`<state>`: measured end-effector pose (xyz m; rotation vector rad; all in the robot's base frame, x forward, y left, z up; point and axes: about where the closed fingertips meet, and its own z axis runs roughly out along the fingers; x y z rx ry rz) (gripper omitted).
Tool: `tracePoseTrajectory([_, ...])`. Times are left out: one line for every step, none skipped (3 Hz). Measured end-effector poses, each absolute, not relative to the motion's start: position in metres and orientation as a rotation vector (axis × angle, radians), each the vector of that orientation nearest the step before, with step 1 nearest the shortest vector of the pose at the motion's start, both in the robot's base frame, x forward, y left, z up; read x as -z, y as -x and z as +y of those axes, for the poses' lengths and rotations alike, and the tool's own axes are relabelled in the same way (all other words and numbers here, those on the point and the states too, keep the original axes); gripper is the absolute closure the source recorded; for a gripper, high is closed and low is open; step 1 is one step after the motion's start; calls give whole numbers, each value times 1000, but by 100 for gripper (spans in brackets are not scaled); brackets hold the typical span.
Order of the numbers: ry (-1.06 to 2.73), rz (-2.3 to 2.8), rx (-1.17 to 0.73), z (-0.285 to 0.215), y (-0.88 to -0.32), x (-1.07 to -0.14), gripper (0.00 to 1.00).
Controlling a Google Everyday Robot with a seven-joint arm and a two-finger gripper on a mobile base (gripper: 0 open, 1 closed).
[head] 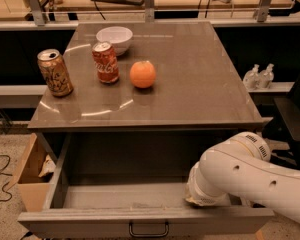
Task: Open top drawer
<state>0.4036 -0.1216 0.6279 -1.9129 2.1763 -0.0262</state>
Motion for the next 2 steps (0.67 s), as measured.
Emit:
tracePoseTrajectory([1885, 2137, 37, -126, -417, -644, 100])
tracePoseTrajectory([1891, 2135, 40, -125, -416, -643, 82])
